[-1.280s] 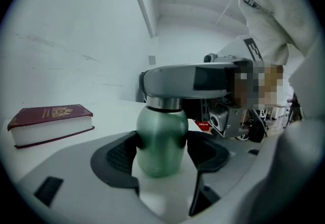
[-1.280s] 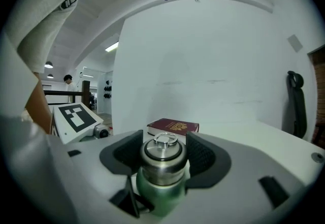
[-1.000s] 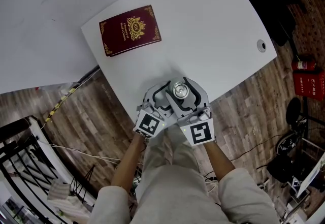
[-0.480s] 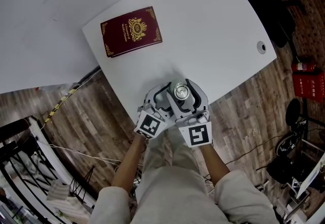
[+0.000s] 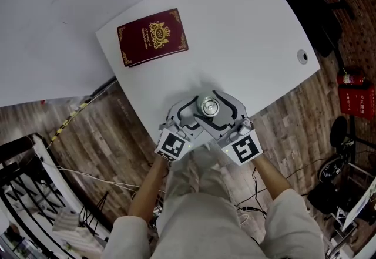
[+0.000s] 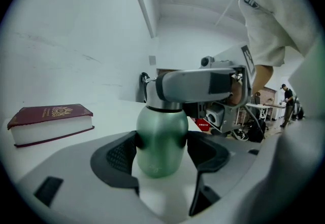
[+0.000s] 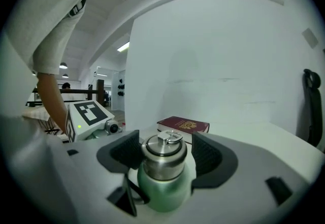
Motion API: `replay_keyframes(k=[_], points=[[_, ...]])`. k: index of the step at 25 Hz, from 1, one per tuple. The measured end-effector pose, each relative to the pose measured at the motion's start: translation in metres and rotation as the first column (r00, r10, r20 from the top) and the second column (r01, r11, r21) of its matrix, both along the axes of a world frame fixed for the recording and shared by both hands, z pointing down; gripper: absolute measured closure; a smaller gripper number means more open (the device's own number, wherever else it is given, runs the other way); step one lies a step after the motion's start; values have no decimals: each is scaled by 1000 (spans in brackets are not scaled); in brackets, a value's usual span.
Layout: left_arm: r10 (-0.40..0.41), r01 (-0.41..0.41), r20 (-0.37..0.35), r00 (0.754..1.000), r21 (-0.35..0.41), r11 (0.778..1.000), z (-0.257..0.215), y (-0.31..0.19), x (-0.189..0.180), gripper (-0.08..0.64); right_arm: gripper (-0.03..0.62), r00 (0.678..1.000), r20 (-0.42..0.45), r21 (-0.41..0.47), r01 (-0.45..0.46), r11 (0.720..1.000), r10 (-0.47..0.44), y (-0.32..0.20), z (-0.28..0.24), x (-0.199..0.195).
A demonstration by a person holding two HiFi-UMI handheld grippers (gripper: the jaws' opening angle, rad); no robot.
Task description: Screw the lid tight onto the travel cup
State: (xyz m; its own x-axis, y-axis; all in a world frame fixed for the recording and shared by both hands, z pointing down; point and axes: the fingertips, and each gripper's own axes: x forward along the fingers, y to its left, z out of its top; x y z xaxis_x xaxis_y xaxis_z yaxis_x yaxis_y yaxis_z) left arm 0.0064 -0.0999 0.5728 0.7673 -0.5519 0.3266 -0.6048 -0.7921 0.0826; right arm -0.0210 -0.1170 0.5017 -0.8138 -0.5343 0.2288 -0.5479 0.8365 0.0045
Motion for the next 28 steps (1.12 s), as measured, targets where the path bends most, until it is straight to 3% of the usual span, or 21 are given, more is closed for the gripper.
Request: replay_keyframes(k=[6, 12, 16, 22, 28], points=[[0, 0, 2, 1000, 3, 1000, -1, 1, 0, 249, 284, 977, -48, -36, 209, 977, -210, 3, 1, -9], [-1, 1, 3, 1000, 3, 1000, 0, 0, 0, 249, 331, 951, -102, -46, 290, 956, -293, 5, 7, -13], [-1, 1, 6, 1000, 3, 1000, 0, 1, 0, 249, 334, 967, -82, -45, 240, 970, -243, 4, 7, -11], [-1, 1, 10, 1000, 5, 1000, 1, 0, 0, 249, 334, 992, -77, -34, 94, 995, -96, -2, 8, -8], [-3, 3, 7, 1000, 3, 1000, 0, 0, 0, 249, 336, 996, -58, -17, -74, 997, 73, -8, 6, -5]])
